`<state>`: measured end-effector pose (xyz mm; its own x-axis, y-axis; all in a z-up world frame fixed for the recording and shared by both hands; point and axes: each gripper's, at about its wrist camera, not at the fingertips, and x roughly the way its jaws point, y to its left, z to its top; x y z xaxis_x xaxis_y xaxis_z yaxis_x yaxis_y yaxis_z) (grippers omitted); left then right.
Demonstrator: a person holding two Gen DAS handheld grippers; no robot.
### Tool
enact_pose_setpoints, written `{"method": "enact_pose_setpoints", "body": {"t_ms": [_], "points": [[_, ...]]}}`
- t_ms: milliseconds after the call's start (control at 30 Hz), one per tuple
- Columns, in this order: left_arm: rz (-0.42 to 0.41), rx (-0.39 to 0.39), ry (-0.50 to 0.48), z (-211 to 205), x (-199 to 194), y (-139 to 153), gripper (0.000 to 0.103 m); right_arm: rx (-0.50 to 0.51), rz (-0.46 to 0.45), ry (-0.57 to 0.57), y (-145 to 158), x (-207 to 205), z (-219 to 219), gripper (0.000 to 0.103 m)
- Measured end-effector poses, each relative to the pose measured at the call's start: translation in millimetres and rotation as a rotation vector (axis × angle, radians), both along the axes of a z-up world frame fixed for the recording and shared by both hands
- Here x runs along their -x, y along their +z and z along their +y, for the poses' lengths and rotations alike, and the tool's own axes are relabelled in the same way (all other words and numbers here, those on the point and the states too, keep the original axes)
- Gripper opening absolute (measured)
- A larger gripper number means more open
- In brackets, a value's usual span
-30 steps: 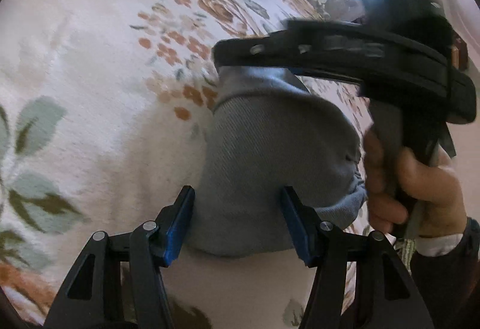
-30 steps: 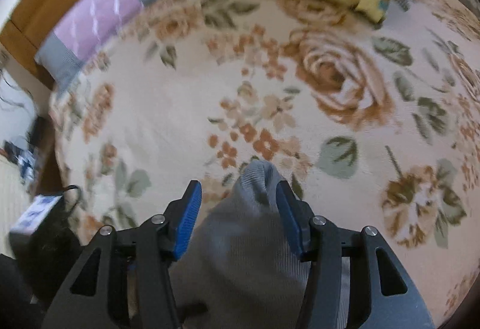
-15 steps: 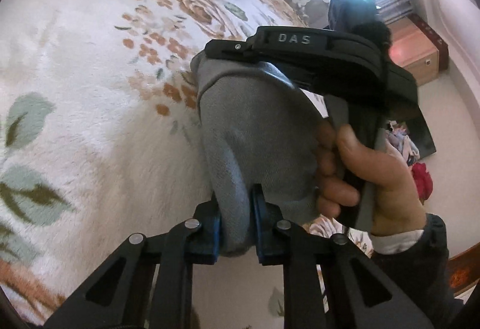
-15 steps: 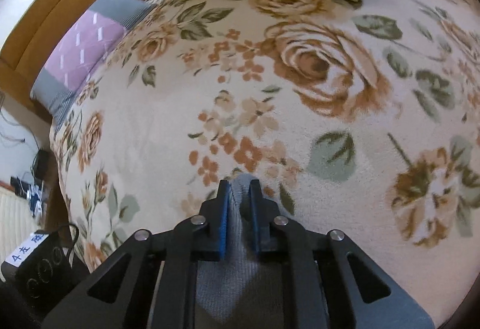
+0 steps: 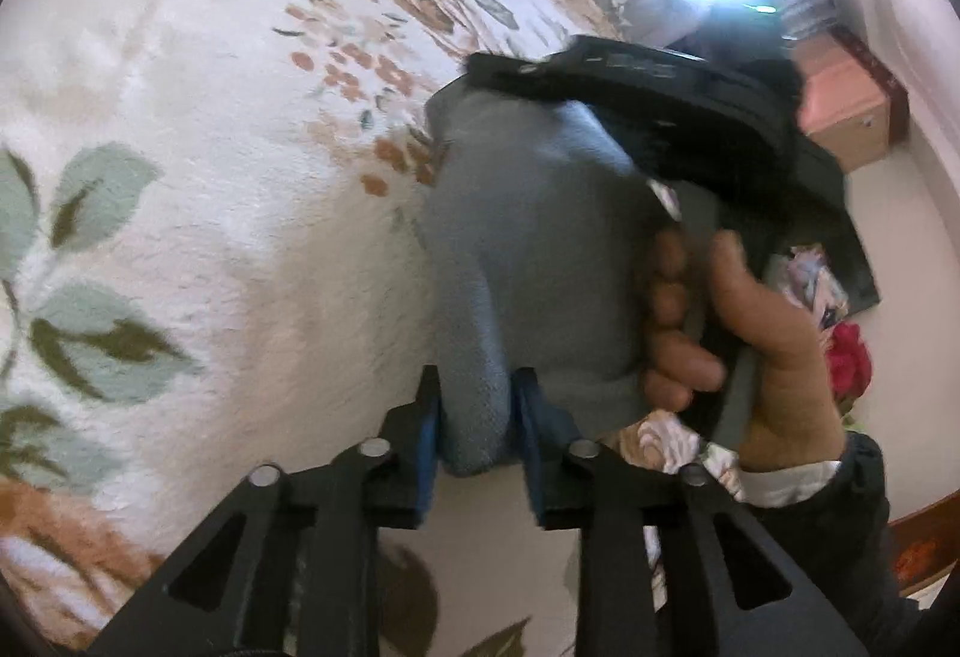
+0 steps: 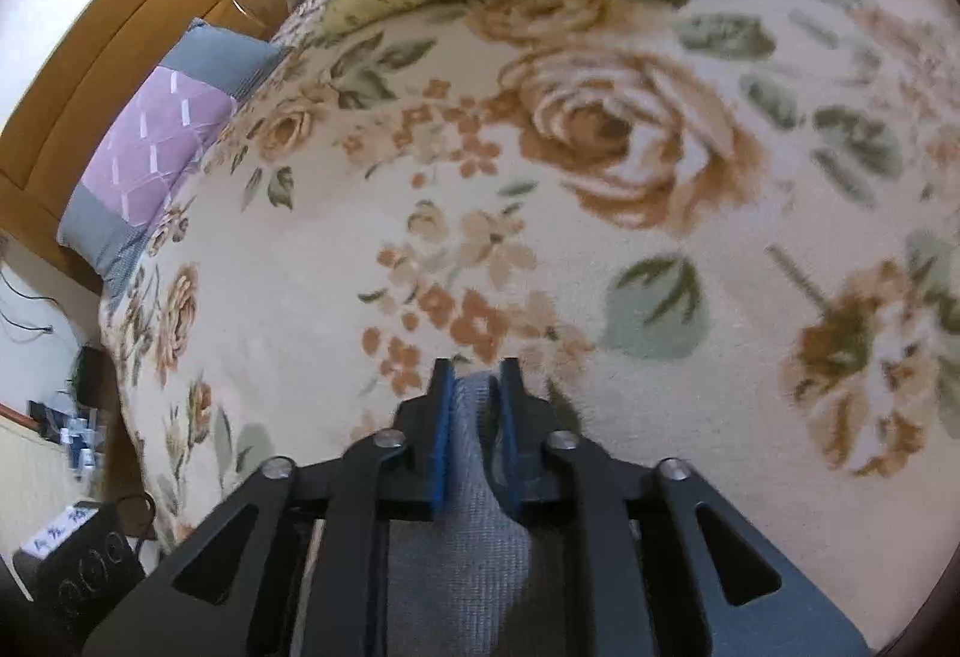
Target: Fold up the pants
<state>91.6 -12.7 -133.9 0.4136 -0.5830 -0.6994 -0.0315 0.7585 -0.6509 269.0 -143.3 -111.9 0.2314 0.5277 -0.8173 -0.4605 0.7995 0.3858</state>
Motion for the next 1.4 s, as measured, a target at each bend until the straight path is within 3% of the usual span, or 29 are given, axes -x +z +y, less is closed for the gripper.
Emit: {"method": "enact_pose_setpoints", "body": {"t_ms": [267, 400, 433, 567, 633, 867, 1100, 1400], "points": [[-0.043, -0.059, 0.057, 17, 2, 29, 0.036, -0.07, -0.137, -0.112, 56, 50, -79, 0.032], [-0.042, -0.065, 0.078, 17, -12, 30, 0.045, -0.011, -0.164, -0.203, 56, 81, -117, 0.077], [-0.041, -0.066, 0.073, 14, -16, 29, 0.045, 0.025, -0.178, -0.221, 53, 89, -124, 0.08], [-0.025, -0.117, 0.044, -1, -32, 24, 0.051, 0.161, -0.114, -0.248, 17, 106, -140, 0.08], [-0.016, -0.123, 0.032, -4, -32, 22, 0.051, 0.151, -0.091, -0.261, 3, 114, -146, 0.08], [-0.005, -0.14, -0.001, -14, -38, 19, 0.063, -0.1, 0.008, -0.329, -10, 111, -170, 0.082], [0.012, -0.107, -0.024, -18, -44, 10, 0.065, -0.141, 0.057, -0.305, -24, 109, -155, 0.082], [-0.017, -0.039, -0.061, -20, -48, 15, 0.067, -0.257, 0.101, -0.374, -27, 111, -177, 0.082]]}}
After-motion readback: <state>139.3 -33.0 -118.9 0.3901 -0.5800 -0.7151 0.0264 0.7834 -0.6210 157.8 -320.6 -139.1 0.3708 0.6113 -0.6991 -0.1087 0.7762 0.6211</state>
